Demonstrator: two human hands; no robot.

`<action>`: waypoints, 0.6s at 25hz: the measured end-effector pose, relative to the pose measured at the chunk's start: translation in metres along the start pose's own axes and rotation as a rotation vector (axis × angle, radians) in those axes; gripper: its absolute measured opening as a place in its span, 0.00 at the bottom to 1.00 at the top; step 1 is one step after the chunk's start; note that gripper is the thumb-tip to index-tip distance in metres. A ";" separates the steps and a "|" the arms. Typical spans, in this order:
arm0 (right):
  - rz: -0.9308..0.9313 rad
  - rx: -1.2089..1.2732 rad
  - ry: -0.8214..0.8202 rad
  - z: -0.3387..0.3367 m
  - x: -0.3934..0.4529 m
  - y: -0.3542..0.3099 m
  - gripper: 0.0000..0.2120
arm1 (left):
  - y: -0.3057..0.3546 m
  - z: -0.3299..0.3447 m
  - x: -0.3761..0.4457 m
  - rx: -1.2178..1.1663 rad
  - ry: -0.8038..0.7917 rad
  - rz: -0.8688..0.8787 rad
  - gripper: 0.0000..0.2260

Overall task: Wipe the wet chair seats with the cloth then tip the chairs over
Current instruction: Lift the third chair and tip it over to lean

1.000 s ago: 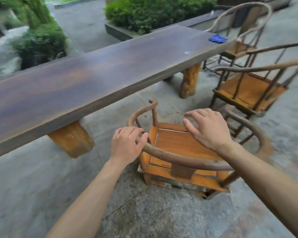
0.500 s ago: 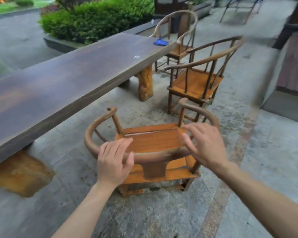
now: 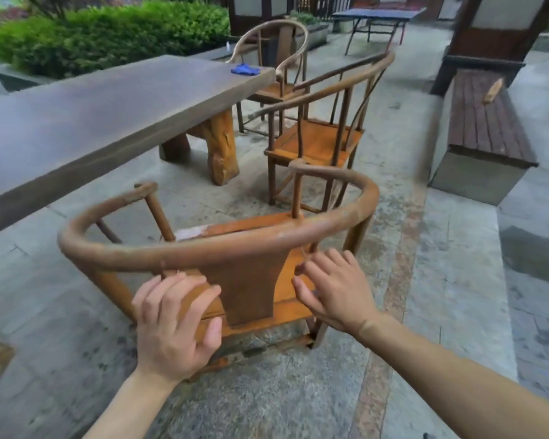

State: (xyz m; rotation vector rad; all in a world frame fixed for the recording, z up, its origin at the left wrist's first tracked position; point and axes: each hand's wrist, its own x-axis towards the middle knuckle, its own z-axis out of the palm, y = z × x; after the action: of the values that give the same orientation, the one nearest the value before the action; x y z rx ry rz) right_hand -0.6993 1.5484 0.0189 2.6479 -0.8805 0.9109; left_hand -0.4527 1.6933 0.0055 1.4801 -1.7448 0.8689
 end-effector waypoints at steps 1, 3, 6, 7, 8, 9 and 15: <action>0.002 -0.002 -0.009 0.015 -0.008 0.008 0.14 | 0.001 0.012 -0.013 0.013 0.009 -0.010 0.13; 0.009 -0.004 -0.002 0.054 -0.031 0.026 0.12 | 0.003 0.045 -0.051 0.028 -0.012 -0.059 0.13; 0.011 0.012 -0.002 0.129 -0.071 0.039 0.13 | -0.009 0.094 -0.119 0.060 -0.119 -0.123 0.14; 0.005 0.016 -0.005 0.155 -0.084 0.041 0.13 | -0.014 0.107 -0.140 0.076 -0.154 -0.137 0.14; 0.010 0.008 -0.014 0.174 -0.093 0.042 0.13 | -0.020 0.116 -0.155 0.097 -0.192 -0.136 0.14; 0.014 0.008 -0.026 0.193 -0.105 0.040 0.14 | -0.023 0.124 -0.173 0.128 -0.223 -0.134 0.14; 0.074 0.059 -0.075 0.234 -0.163 0.035 0.16 | -0.015 0.136 -0.226 0.156 -0.339 -0.266 0.16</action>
State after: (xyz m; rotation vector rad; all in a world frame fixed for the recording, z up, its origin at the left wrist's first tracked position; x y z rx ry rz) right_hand -0.7079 1.5105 -0.2657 2.7316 -0.9901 0.8725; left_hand -0.4209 1.6988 -0.2573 2.0058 -1.6856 0.6545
